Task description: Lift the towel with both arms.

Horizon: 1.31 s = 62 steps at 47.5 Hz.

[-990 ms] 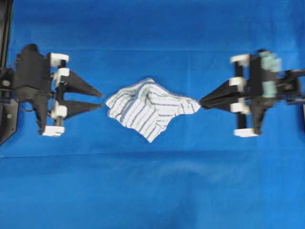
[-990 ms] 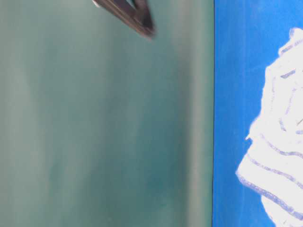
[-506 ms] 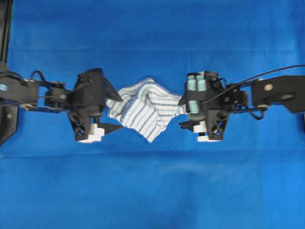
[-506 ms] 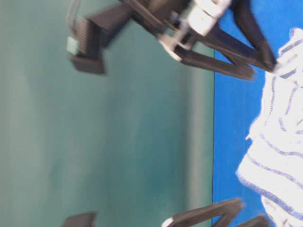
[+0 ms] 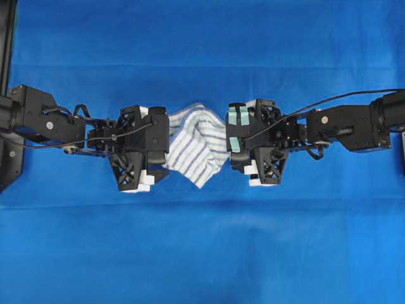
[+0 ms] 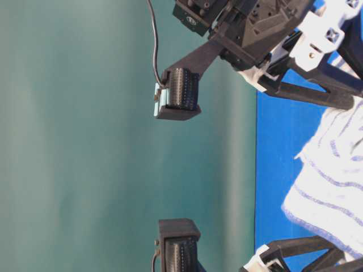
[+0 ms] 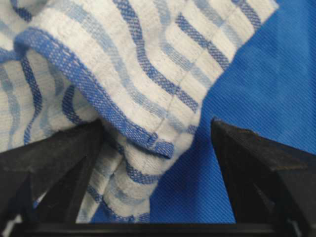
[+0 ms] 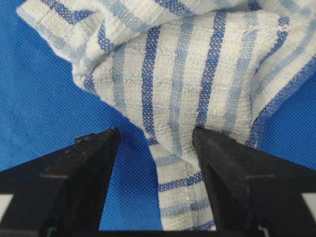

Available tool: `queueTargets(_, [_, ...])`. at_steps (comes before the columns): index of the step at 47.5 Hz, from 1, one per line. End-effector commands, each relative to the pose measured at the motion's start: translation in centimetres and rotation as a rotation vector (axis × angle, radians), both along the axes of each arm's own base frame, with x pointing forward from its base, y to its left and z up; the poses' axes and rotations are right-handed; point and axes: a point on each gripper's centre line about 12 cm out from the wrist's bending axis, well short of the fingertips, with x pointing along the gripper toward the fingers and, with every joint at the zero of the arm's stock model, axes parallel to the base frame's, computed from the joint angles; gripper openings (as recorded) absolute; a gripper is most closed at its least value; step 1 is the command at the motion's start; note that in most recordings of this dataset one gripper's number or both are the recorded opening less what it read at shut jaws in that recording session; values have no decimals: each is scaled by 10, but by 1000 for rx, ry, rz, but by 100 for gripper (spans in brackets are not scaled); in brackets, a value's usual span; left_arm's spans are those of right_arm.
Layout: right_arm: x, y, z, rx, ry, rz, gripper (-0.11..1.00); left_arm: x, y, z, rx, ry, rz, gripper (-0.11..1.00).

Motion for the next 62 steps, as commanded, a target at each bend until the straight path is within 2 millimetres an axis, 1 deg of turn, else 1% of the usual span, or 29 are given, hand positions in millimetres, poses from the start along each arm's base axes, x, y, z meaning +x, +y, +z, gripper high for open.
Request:
queueTargets(1, [7,-3,12,-4,-49,-4,64,7,2,9,-1,-34,6,80])
queueTargets(2, [7,-4,12,-2,-51,-8,63,7,2,9,0,-32,6,78])
queueTargets(4, [7,-6,12,-4,-52,-10,59,7,2,9,0,-31,6,68])
queueTargets(7, [7,-9,12,-4,-52,-20,50,6,2,8,0,-26,6,51])
queueTargets(10, [6,-13,11,-4,-50,-31,34,6,3,8,-1,-23,10,33])
queueTargets(13, [6,-16,11,-3,-51,-38,16,6,5,9,-2,-23,17,16])
queueTargets(15, [6,-16,13,-4,-54,-39,5,7,6,10,-2,-23,20,8])
queueTargets(16, [6,-16,12,-4,-52,-37,2,7,7,10,-2,-25,23,5])
queueTargets(24, [6,-16,15,0,-57,-44,2,10,8,24,-8,-28,30,5])
queueTargets(28, [6,-16,26,5,-73,-50,2,10,8,36,-15,-31,36,5])
queueTargets(29, [6,-16,29,7,-79,-52,2,10,8,42,-19,-35,38,5])
queueTargets(33, [4,-16,46,13,-107,-62,2,10,7,58,-32,-48,47,5])
queueTargets(37, [1,-16,68,15,-135,-66,2,9,8,78,-40,-66,54,5])
queueTargets(41, [-5,-16,96,14,-156,-68,2,6,7,103,-42,-95,51,5])
queueTargets(42, [-7,-15,105,13,-161,-67,2,5,7,109,-42,-102,52,5])
queueTargets(44, [-10,-15,118,12,-167,-70,2,3,7,126,-43,-126,51,5])
queueTargets(52, [-21,-15,177,6,-208,-71,2,-8,7,178,-44,-191,46,5])
queueTargets(53, [-22,-15,184,6,-217,-71,2,-11,6,189,-46,-204,44,5])
queueTargets(58, [-28,-15,216,1,-248,-72,2,-22,6,224,-45,-250,41,5])
queueTargets(59, [-30,-15,226,0,-257,-73,2,-25,6,231,-45,-260,41,5])
queueTargets(62, [-33,-15,243,-2,-271,-73,2,-30,5,250,-46,-292,38,5])
